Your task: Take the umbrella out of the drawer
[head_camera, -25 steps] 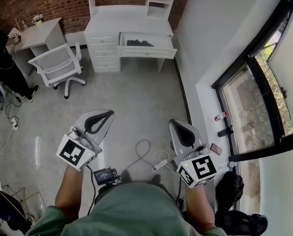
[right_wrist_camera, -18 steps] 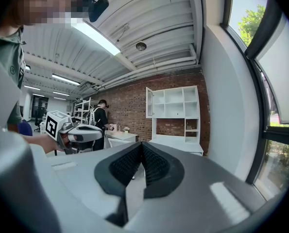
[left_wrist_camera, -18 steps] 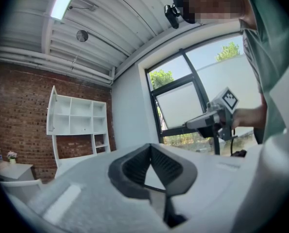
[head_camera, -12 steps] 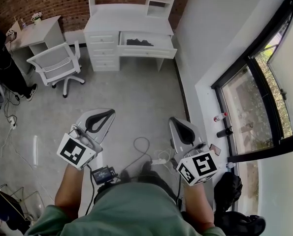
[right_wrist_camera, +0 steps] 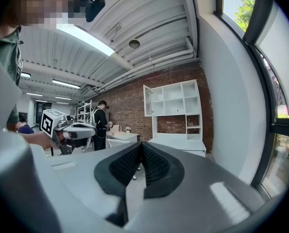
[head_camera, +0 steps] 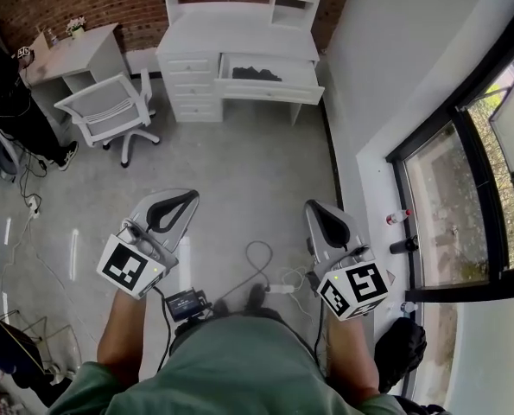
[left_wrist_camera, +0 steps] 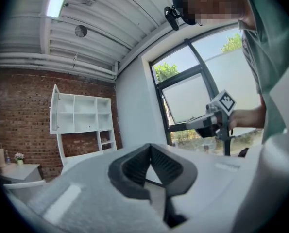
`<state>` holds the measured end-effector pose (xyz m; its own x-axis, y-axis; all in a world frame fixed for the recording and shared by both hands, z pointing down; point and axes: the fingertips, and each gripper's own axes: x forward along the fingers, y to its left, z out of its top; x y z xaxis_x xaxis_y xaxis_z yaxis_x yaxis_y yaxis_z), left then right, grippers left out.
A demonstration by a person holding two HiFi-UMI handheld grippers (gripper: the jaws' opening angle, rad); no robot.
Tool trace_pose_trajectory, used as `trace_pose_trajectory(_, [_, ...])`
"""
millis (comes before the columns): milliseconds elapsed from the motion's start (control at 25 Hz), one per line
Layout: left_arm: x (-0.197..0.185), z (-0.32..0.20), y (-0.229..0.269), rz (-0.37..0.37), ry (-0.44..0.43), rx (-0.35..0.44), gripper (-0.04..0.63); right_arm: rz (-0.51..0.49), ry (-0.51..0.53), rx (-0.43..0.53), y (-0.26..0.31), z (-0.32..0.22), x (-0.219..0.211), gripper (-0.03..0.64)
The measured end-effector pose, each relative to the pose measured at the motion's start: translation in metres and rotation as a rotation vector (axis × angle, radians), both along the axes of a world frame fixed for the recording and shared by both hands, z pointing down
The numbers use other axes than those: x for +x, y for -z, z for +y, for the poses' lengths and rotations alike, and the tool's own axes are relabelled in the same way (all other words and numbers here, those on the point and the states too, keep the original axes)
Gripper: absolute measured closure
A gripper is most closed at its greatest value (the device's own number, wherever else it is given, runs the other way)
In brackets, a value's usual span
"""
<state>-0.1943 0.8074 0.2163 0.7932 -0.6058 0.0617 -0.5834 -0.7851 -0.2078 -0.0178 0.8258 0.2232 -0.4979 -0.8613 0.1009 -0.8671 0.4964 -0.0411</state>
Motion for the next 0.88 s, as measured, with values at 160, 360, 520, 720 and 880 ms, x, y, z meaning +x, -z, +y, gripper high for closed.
trace_pose_trajectory(160, [0.012,-0.02,-0.004,-0.001,0.038,-0.008,0.595,-0.008,0.008,-0.006,-0.005,-0.026,0.026,0.609])
trace_pose_trajectory(360, [0.027,-0.035,-0.006,-0.007,0.067,-0.021,0.595,-0.024,0.028,-0.01,-0.01,-0.049,0.046,0.609])
trace_pose_trajectory(520, [0.02,-0.05,-0.01,-0.014,0.074,-0.03,0.595,-0.035,0.038,-0.026,-0.016,-0.067,0.039,0.609])
trace_pose_trajectory(720, [-0.003,-0.09,-0.017,0.006,0.076,-0.044,0.595,-0.013,0.038,-0.035,-0.017,-0.104,0.016,0.609])
trace_pose_trajectory(880, [-0.023,-0.128,-0.012,0.017,0.047,-0.048,0.595,-0.01,0.013,-0.036,-0.011,-0.145,-0.005,0.609])
